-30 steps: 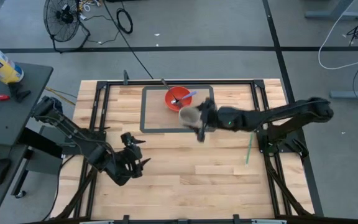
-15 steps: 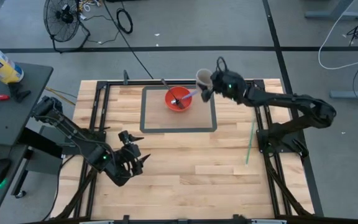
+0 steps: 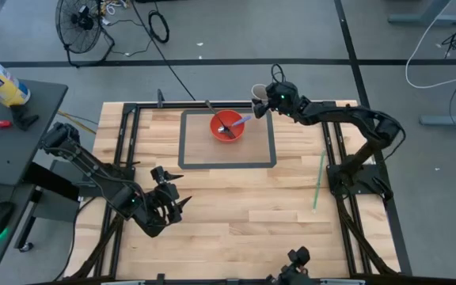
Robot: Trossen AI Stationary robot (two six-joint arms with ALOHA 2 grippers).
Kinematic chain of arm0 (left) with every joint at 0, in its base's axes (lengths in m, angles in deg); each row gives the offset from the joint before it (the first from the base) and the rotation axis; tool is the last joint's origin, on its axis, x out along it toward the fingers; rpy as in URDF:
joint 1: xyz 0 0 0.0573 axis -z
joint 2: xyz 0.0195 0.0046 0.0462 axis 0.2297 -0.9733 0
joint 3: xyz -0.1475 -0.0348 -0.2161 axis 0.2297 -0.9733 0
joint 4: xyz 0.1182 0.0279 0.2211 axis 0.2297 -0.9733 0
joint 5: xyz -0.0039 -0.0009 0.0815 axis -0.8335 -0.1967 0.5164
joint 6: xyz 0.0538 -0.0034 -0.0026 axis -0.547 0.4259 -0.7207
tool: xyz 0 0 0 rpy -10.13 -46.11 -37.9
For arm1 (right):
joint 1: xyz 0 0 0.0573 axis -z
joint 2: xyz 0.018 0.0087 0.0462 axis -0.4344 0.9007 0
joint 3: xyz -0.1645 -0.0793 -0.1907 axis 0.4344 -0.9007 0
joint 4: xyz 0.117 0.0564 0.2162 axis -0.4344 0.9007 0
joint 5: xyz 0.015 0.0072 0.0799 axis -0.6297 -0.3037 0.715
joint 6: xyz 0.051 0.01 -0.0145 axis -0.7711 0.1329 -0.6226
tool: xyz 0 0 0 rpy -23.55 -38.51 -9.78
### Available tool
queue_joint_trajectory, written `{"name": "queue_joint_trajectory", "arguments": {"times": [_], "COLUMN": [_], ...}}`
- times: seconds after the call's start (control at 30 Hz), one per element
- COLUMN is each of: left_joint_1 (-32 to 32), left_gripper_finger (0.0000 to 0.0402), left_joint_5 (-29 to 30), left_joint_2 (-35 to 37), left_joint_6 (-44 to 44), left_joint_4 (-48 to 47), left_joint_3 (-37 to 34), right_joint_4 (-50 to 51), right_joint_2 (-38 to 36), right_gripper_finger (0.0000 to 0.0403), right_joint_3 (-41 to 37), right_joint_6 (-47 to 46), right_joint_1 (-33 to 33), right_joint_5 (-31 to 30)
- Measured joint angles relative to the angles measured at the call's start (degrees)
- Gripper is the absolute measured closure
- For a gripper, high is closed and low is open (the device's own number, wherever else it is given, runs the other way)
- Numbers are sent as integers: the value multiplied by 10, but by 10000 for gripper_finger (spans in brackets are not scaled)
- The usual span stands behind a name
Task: Pick & Place Utensil
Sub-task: Put the gray cup on the transparent mat to the top right of the orange bowl
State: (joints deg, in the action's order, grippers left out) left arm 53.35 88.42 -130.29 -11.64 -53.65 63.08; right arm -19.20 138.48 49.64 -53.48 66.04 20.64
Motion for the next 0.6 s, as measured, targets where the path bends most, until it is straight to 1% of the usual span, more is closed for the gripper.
{"name": "queue_joint_trajectory", "arguments": {"times": [0.17,0.23,0.3,0.37,0.5,0.6], "left_joint_1": [0,0,0,0,-1,-1], "left_gripper_finger": [40,40,40,40,40,40], "left_joint_5": [0,0,0,0,15,25], "left_joint_2": [0,0,0,0,0,0], "left_joint_6": [0,0,0,0,0,0], "left_joint_4": [0,0,0,0,0,0], "left_joint_3": [0,0,0,0,0,0], "right_joint_4": [-23,-66,-122,-155,-154,-155], "right_joint_2": [19,19,20,20,20,20], "right_gripper_finger": [73,73,73,73,73,73], "right_joint_3": [-8,-31,-65,-90,-102,-97], "right_joint_6": [-12,-23,-32,-32,-15,6], "right_joint_1": [13,12,12,12,10,6], "right_joint_5": [11,10,-3,-12,-5,-26]}}
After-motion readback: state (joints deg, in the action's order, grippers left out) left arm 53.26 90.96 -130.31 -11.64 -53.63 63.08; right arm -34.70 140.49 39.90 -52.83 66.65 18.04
